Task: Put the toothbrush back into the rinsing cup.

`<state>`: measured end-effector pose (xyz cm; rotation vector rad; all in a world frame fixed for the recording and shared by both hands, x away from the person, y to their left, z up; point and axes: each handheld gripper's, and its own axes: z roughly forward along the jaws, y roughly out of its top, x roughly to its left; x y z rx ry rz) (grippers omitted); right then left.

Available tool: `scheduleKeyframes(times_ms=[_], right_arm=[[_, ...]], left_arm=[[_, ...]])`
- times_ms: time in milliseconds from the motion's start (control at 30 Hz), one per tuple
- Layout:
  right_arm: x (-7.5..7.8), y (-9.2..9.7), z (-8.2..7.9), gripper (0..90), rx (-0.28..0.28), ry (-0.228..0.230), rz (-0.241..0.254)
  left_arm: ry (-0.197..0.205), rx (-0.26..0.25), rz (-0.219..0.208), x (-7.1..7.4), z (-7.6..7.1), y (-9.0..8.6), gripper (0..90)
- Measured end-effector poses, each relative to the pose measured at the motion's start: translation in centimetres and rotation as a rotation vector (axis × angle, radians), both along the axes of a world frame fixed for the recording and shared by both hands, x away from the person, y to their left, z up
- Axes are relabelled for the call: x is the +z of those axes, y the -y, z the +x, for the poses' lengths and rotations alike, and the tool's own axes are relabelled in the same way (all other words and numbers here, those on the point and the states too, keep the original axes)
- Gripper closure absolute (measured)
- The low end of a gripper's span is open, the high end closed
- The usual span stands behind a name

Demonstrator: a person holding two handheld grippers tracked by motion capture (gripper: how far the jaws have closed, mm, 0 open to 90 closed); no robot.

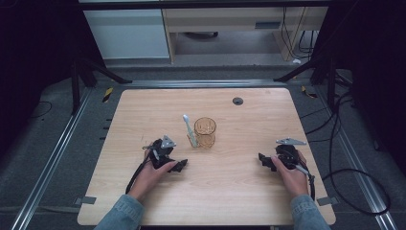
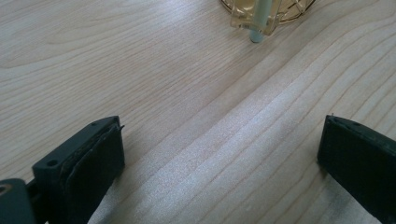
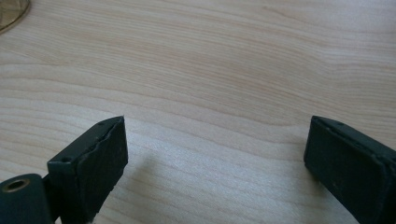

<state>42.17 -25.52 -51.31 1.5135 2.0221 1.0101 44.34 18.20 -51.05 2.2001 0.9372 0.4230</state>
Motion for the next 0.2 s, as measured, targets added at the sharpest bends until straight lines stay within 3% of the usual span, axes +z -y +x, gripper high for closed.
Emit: scheduleKeyframes(times_ms=[100,133,200], right_arm=[[0.0,-0.7,-0.1,6.1,-0.005,-0.004,-0.063],[-0.1,-1.0,-0.1,4.5,-0.002,0.0,-0.105],[-0.1,-1.4,-0.1,3.9,-0.021,-0.008,-0.104]], left_arm=[[0.0,0.0,0.0,0.0,0.0,0.0,0.0],[0.0,0.0,0.0,0.0,0.0,0.0,0.0],[0.0,0.0,0.0,0.0,0.0,0.0,0.0]])
